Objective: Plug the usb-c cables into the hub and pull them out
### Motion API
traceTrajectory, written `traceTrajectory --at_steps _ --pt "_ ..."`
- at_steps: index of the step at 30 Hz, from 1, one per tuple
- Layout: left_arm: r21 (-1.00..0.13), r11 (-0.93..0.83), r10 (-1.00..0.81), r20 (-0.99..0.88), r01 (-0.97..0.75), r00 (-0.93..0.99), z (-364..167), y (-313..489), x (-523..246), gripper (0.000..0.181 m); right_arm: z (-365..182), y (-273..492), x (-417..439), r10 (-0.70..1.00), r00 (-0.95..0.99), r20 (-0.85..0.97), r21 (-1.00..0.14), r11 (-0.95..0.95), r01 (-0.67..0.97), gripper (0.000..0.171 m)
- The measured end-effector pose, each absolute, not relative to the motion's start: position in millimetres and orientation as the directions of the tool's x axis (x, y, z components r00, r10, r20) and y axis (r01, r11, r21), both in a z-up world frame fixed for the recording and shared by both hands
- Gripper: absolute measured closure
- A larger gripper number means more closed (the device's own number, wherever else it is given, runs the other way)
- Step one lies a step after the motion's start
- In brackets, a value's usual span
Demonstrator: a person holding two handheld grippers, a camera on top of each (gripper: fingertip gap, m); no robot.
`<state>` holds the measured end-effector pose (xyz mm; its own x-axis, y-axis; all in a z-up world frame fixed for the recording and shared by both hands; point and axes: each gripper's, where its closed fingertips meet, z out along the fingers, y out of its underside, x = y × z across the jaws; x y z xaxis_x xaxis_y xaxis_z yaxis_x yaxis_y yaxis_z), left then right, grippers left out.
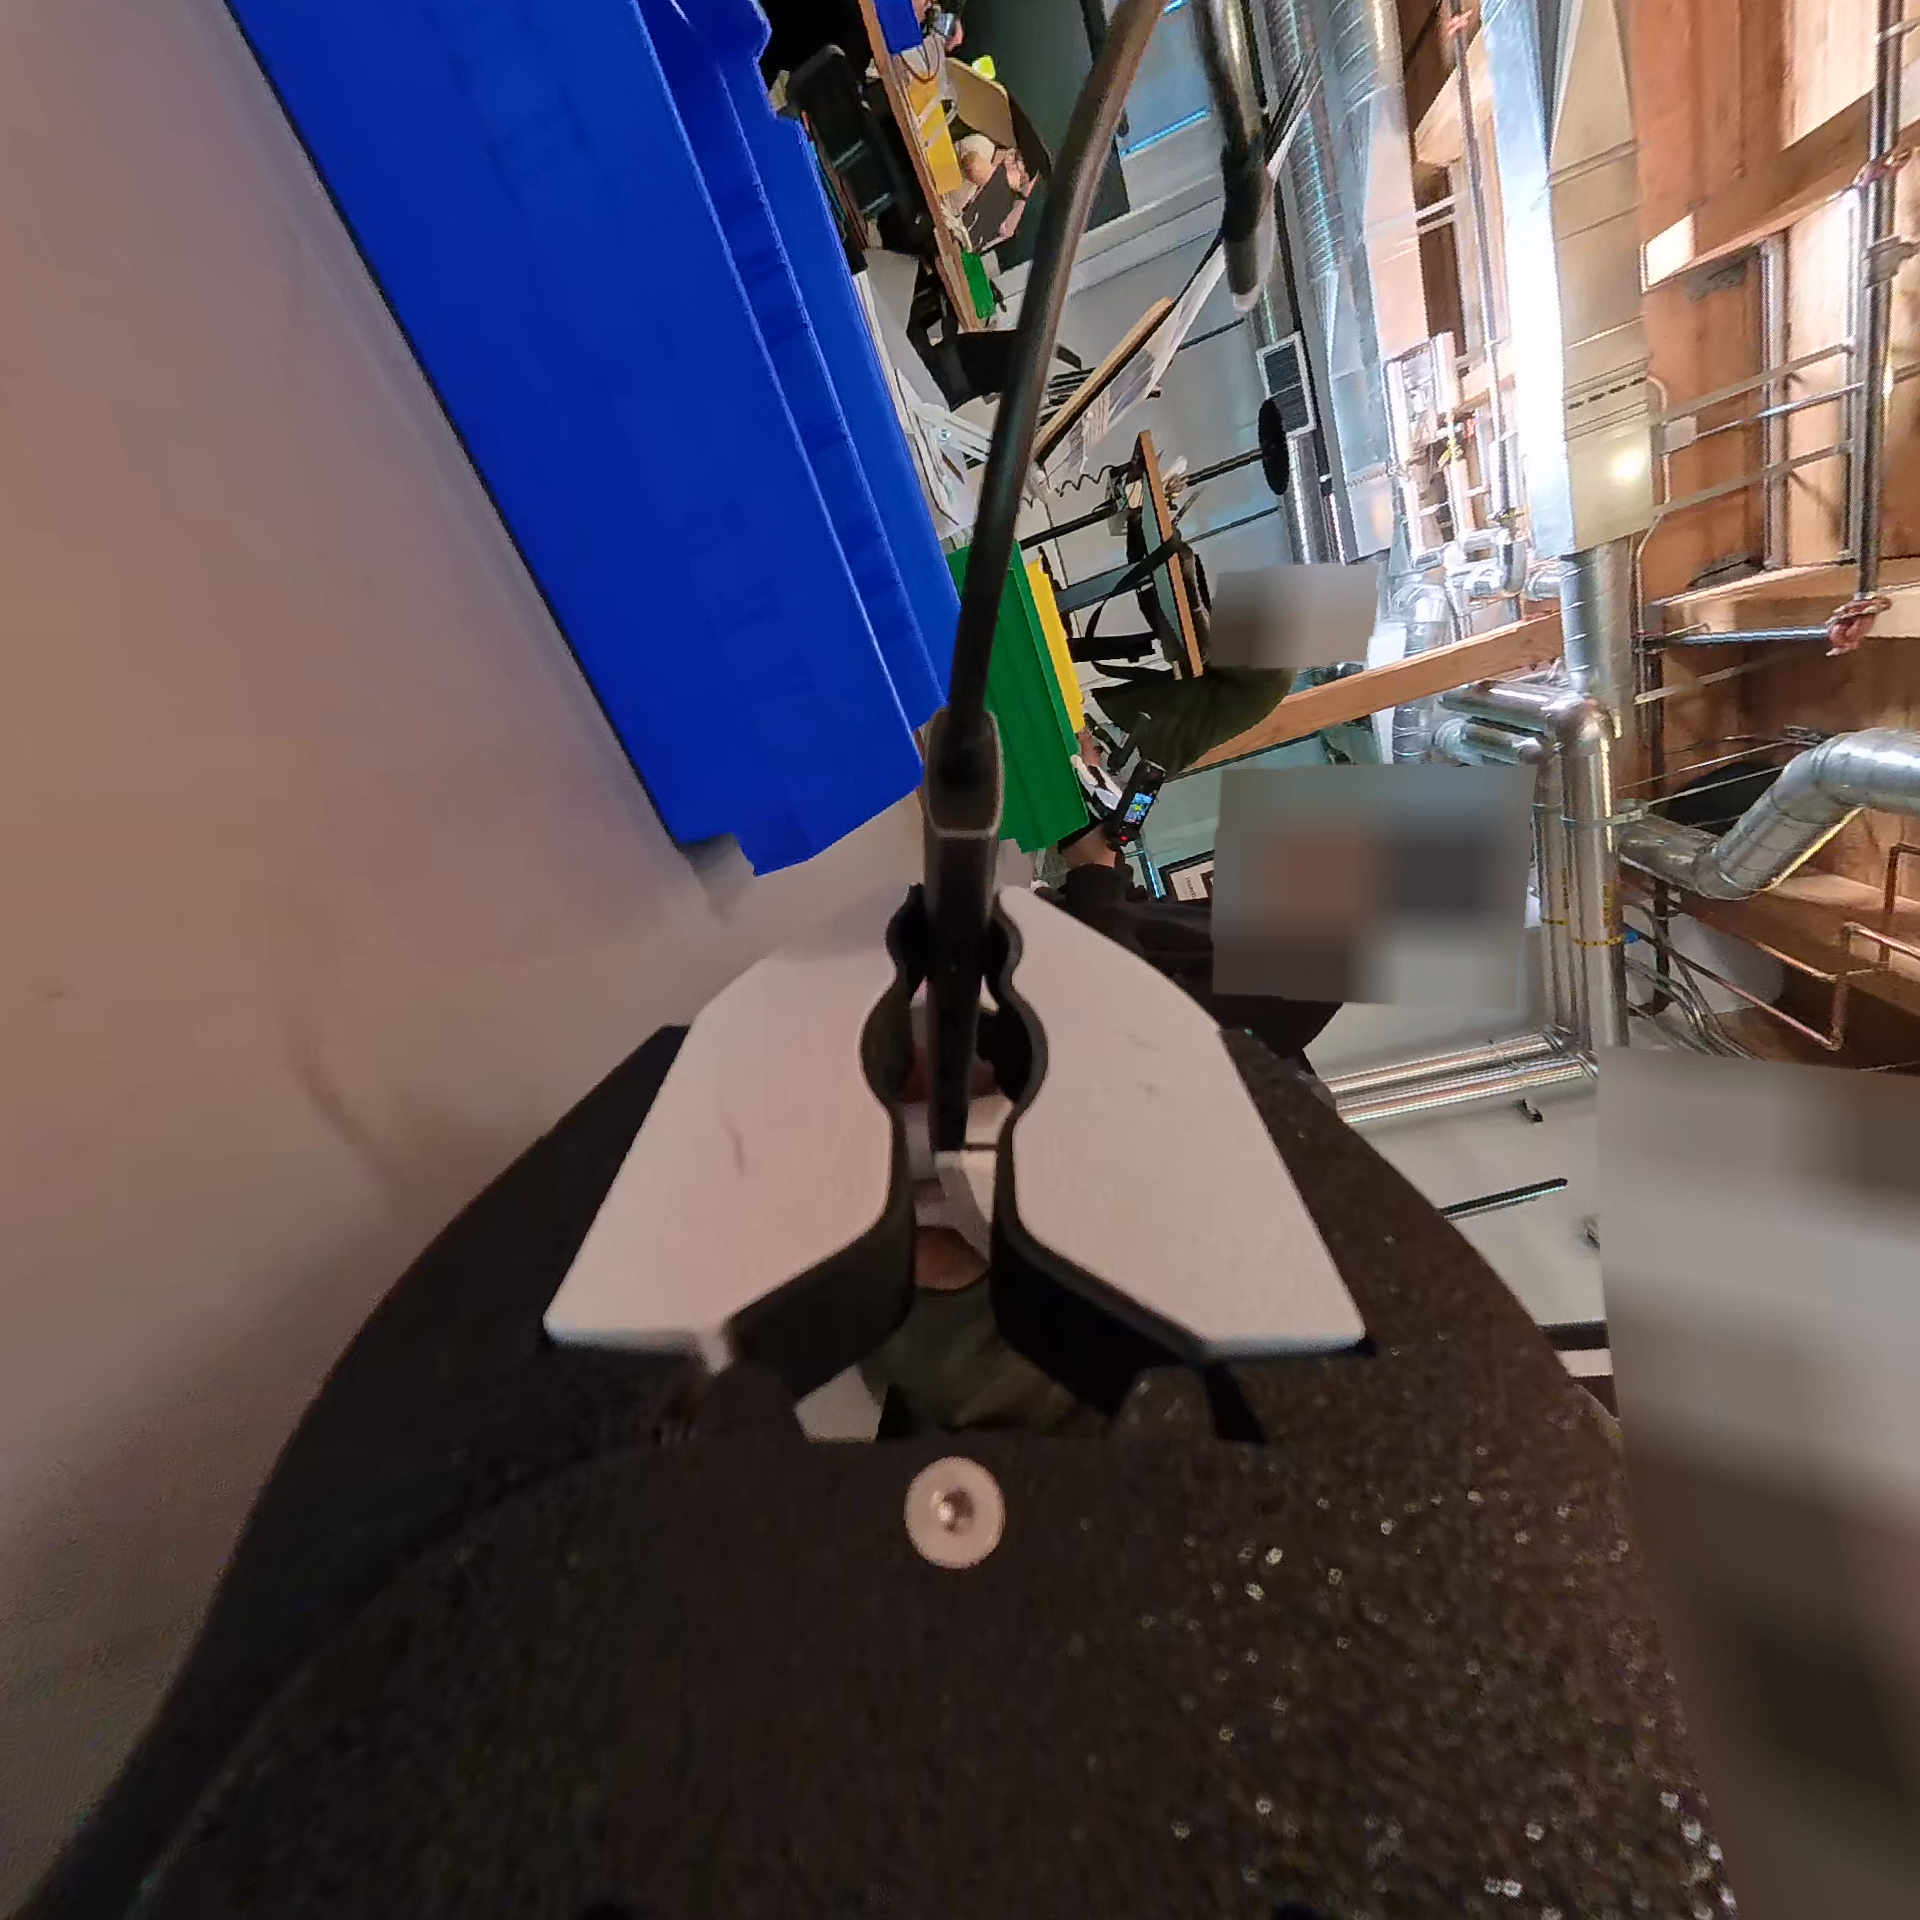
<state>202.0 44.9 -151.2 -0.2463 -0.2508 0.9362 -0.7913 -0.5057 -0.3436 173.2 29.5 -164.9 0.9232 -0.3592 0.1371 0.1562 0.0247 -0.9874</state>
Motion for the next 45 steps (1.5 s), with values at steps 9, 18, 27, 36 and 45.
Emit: traceTrajectory --at_steps 9,18,27,36,45 --pt "-0.356 -0.493 -0.274 0.930 -0.794 -0.246 -146.6 37.7 205.1 0.172 -166.3 29.9 174.6 -0.372 0.918 0.136 -0.989 0.010 0.150 0.143" --pt "-0.389 -0.498 -0.322 0.913 -0.775 -0.251 -137.3 30.1 210.2 0.172 -161.6 25.2 183.4 -0.422 0.899 0.114 -0.988 0.048 0.147 0.145" --pt "-0.438 -0.501 -0.405 0.881 -0.746 -0.245 -138.9 29.8 214.7 0.171 -163.4 26.3 186.0 -0.494 0.849 0.190 -0.977 -0.009 0.213 0.144" --pt "-0.527 -0.465 -0.473 0.827 -0.711 -0.304 -137.6 29.0 216.3 0.169 -161.4 21.3 191.0 -0.466 0.880 0.095 -0.990 0.052 0.135 0.147" --pt "-0.675 -0.374 -0.589 0.703 -0.636 -0.399 -141.3 29.0 210.0 0.154 -158.8 14.7 197.6 -0.464 0.886 0.016 -0.991 0.109 0.075 0.147"
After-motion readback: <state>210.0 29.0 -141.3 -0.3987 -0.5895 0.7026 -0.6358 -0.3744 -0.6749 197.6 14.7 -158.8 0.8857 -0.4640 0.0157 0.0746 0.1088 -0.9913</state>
